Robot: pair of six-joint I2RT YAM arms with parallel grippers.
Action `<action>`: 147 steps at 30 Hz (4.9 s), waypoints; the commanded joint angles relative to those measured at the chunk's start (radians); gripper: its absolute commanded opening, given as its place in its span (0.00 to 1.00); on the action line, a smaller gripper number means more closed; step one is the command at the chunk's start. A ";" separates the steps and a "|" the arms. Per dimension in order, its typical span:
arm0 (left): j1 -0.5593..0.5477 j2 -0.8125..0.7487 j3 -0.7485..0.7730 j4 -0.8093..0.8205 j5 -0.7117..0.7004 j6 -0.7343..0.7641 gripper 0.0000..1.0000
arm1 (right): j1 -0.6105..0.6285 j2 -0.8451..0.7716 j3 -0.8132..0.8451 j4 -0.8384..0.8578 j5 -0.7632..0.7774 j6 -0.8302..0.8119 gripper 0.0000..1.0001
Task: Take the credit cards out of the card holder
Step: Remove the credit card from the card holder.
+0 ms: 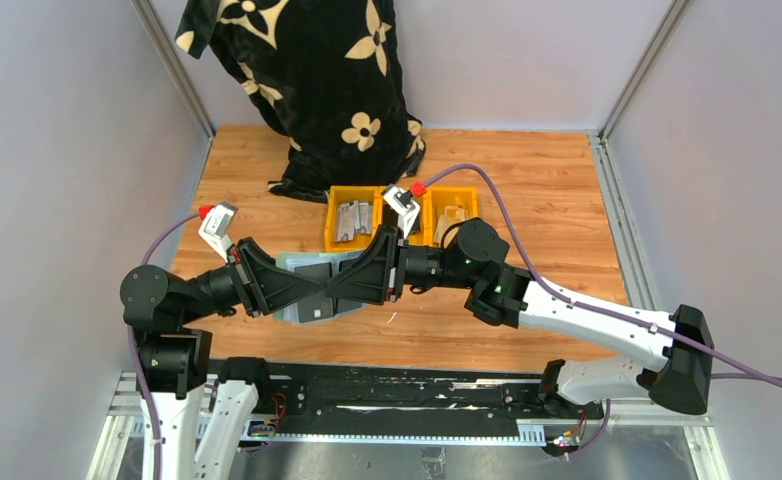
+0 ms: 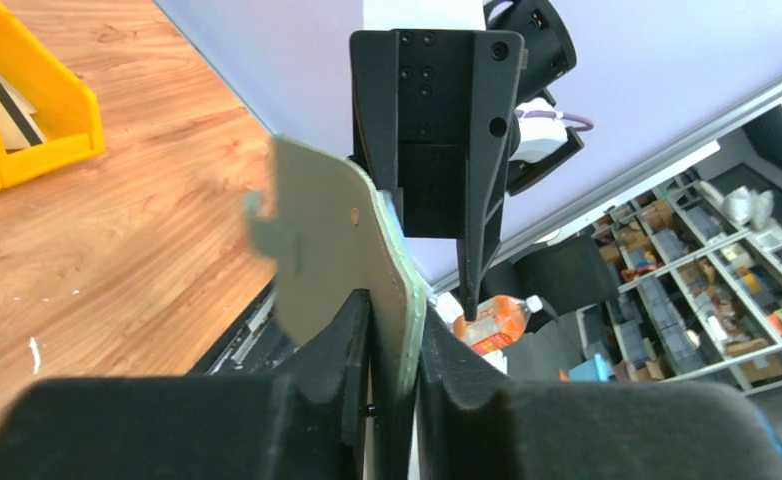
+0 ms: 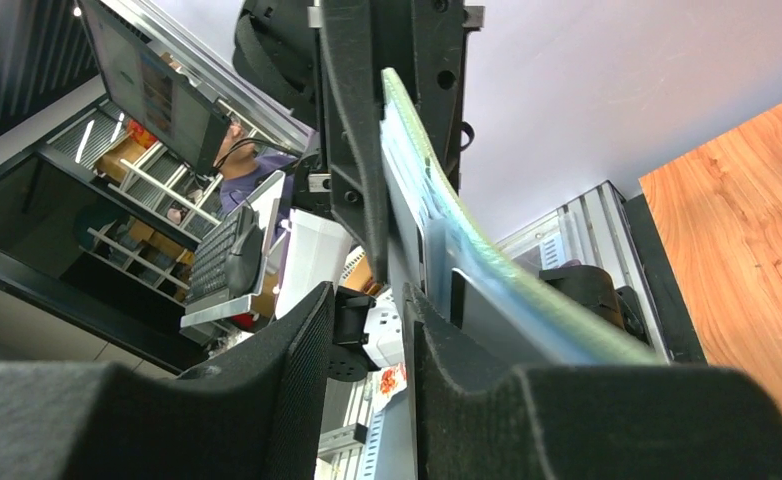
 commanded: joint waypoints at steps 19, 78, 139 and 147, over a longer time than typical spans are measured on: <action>-0.003 -0.019 0.045 -0.024 -0.008 0.056 0.00 | -0.016 0.020 -0.058 0.003 -0.003 0.013 0.38; -0.003 -0.021 0.005 -0.087 0.048 0.053 0.10 | -0.056 -0.059 -0.162 0.132 -0.055 0.047 0.07; -0.002 -0.010 0.074 -0.233 0.160 0.238 0.00 | -0.061 0.000 -0.046 0.176 -0.159 0.056 0.11; -0.003 -0.010 0.077 -0.249 0.151 0.251 0.02 | -0.062 -0.018 -0.073 0.199 -0.104 0.072 0.00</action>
